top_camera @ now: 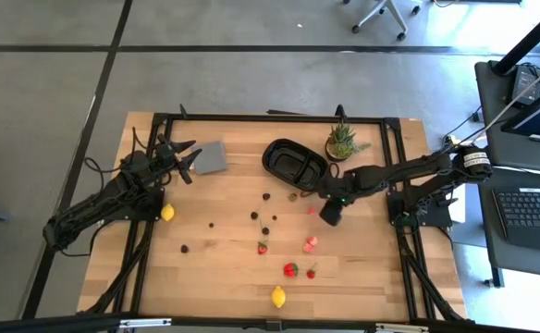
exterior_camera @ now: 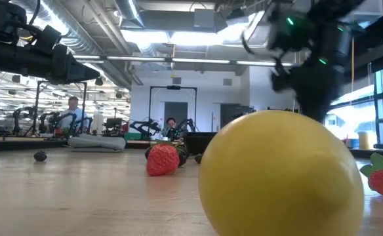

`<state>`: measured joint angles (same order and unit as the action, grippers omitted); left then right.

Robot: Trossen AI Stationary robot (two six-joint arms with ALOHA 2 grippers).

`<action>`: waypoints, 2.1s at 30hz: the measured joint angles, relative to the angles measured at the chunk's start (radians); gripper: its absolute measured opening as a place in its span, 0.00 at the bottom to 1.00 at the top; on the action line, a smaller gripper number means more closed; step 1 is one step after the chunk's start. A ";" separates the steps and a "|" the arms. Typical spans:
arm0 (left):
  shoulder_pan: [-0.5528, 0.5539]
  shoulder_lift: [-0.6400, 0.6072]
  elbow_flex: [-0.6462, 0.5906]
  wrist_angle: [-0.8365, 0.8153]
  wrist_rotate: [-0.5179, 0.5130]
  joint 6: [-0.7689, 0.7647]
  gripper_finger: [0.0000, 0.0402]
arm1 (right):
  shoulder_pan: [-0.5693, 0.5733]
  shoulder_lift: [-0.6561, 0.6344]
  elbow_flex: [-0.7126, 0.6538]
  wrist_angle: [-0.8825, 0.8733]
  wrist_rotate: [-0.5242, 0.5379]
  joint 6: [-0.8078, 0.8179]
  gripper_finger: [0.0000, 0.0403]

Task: Pick and placing Produce into tupperware
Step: Put the strawberry into the black bin

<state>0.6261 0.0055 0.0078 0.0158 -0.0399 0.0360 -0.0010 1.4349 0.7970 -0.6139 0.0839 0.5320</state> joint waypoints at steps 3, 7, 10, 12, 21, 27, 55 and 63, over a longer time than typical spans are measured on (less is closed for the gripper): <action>0.000 0.000 0.000 0.000 0.000 0.000 0.38 | -0.035 -0.003 0.072 0.090 0.070 -0.091 0.37; 0.000 0.000 0.000 0.000 0.000 0.000 0.38 | -0.097 -0.003 0.141 0.289 0.129 -0.229 0.37; 0.000 0.000 0.000 0.000 0.000 0.000 0.38 | -0.145 -0.001 0.178 0.437 0.129 -0.329 0.37; 0.000 0.000 0.000 0.000 0.000 0.000 0.39 | -0.175 0.004 0.204 0.514 0.128 -0.382 0.37; 0.000 0.000 0.000 0.000 0.000 0.001 0.38 | -0.255 0.005 0.239 0.497 0.126 -0.448 0.37; 0.000 0.000 0.000 0.000 0.000 0.001 0.37 | -0.307 0.005 0.239 0.411 0.127 -0.436 0.37; 0.000 0.000 0.000 0.000 -0.013 0.001 0.35 | -0.349 0.298 0.241 0.474 0.098 -0.427 0.37; 0.000 0.000 0.000 0.002 -0.022 0.000 0.35 | -0.349 0.298 0.241 0.466 0.096 -0.383 0.37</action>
<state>0.6259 0.0051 0.0078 0.0174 -0.0620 0.0364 -0.3496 1.7332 1.0378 -0.1478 0.1799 0.1493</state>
